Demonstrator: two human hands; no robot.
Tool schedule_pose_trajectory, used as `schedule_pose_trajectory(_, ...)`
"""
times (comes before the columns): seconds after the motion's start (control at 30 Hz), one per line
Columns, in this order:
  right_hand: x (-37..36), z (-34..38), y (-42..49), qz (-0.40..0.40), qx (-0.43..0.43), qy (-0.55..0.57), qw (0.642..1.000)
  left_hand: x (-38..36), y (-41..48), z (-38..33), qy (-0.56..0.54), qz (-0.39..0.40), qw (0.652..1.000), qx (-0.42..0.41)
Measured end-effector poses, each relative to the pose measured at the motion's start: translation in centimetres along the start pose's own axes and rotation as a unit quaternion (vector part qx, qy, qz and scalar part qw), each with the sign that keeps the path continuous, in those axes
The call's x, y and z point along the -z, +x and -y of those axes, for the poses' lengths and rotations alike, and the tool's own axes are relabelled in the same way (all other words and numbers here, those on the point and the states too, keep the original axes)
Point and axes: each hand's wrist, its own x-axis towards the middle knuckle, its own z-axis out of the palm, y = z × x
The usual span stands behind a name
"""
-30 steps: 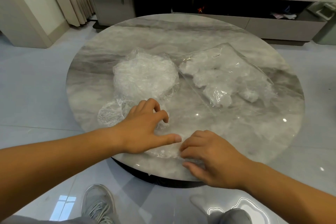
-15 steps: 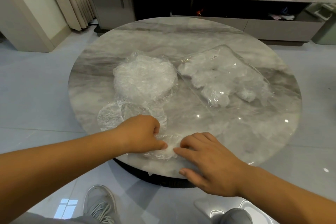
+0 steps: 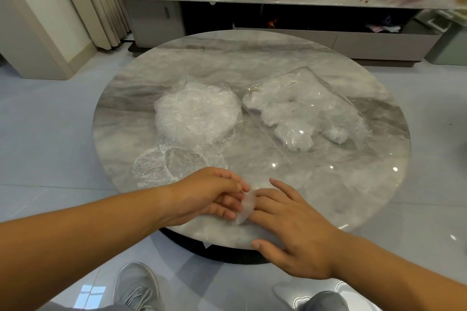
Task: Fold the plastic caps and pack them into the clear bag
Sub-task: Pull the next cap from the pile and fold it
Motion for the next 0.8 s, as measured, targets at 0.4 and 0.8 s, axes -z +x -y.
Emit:
schedule_pose_trajectory(0.4, 0.2, 0.2, -1.7, -0.095, 0.038, -0.015, 0.995, -1.5, 0.2, -0.5, 0.029, 0.032, 0.999, 0.009)
schedule_pose_trajectory(0.8, -0.4, -0.7, -2.2, -0.055, -0.005, -0.006, 0.998, -1.4, 2.6, -2.7, 0.458, -0.112, 0.874, -0.114)
